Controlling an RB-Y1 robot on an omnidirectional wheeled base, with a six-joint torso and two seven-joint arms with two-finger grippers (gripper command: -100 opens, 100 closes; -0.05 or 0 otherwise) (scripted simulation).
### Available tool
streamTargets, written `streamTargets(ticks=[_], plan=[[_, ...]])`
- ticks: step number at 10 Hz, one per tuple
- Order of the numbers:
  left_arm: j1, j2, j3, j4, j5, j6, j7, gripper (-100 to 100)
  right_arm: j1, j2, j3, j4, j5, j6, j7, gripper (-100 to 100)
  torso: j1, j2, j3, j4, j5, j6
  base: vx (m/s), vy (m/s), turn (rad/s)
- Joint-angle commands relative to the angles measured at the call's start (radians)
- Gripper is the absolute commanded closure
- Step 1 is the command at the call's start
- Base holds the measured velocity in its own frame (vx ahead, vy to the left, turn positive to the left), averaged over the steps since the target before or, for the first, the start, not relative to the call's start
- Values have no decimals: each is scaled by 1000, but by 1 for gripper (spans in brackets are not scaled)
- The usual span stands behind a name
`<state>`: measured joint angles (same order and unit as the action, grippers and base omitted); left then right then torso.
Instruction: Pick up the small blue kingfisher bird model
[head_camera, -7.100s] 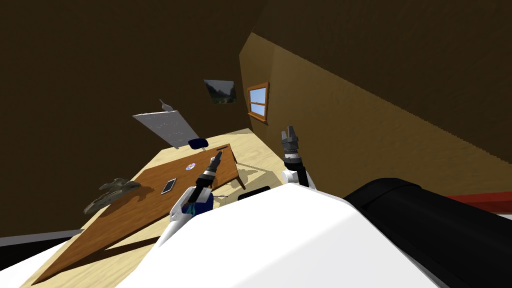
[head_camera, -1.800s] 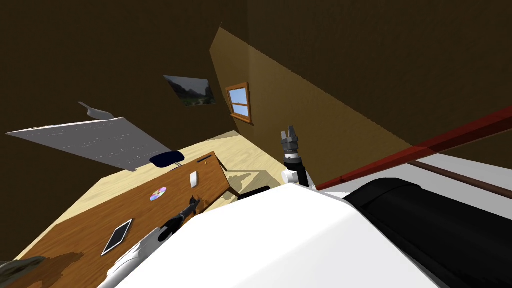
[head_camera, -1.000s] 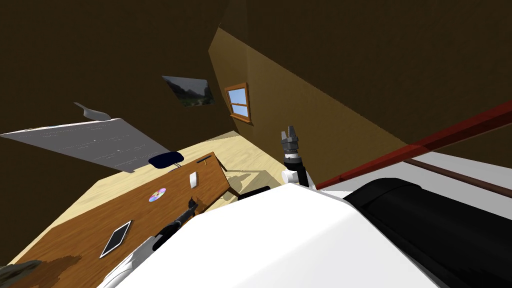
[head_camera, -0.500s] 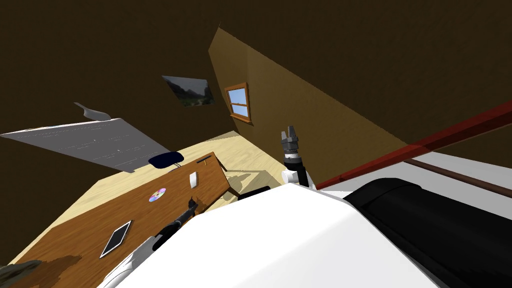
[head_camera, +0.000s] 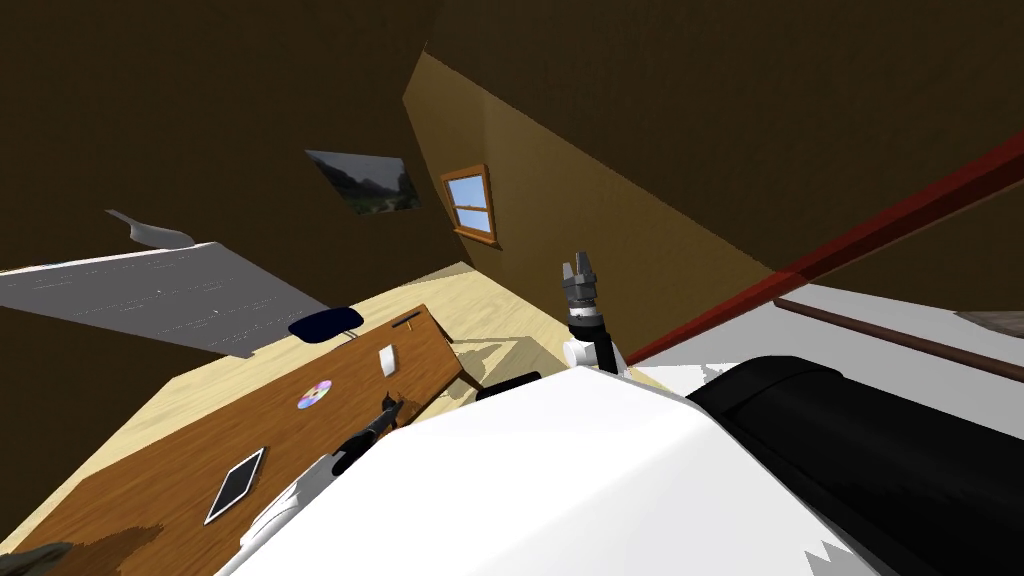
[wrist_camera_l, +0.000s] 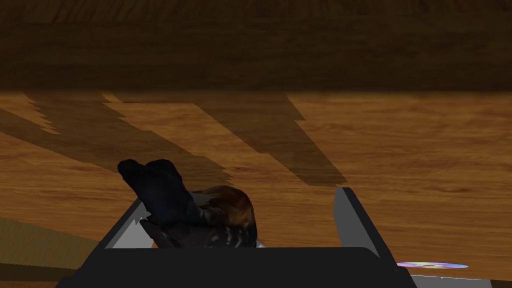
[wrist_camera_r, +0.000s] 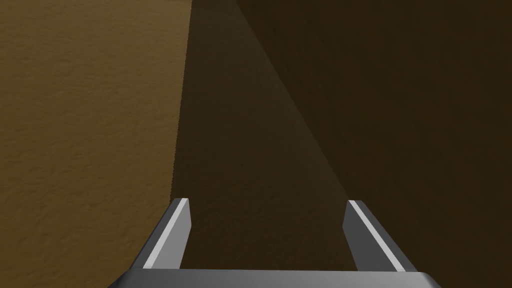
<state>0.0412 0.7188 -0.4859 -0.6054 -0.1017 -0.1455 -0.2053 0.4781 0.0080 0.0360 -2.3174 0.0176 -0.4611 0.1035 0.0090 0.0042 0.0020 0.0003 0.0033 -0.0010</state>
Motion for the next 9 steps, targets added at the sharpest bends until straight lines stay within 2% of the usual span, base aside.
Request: streamTargets(ticks=[1, 2, 3, 7, 8, 9], plan=[[-18, -25, 9, 6, 3, 35, -10, -100, 0, 0, 0, 0, 0, 0, 0, 0, 0, 0, 0, 0, 0, 0, -80, 62, -118], [-8, -13, 6, -2, 2, 24, -6, -100, 0, 0, 0, 0, 0, 0, 0, 0, 2, -1, -1, 0, 2, 1, -37, 28, -31], [-9, -15, 7, -3, 2, 31, -7, 100, 0, 0, 0, 0, 0, 0, 0, 0, 1, -4, -2, -1, 2, 1, -6, 1, -12], [-10, -15, 7, -4, 2, 28, -7, 100, 0, 0, 0, 0, 0, 0, 0, 0, 1, -8, -5, -2, 2, 0, 0, 0, 0], [-10, -15, 7, -4, 2, 29, -7, 0, 0, 0, 0, 0, 0, 0, 0, 0, 1, -8, -5, -2, 2, 0, 0, 0, 0], [15, 15, -3, -19, 0, -2, 4, 100, 0, 0, 0, 0, 0, 0, 0, 0, 1, -8, -5, -2, 2, 0, 63, -68, 173]])
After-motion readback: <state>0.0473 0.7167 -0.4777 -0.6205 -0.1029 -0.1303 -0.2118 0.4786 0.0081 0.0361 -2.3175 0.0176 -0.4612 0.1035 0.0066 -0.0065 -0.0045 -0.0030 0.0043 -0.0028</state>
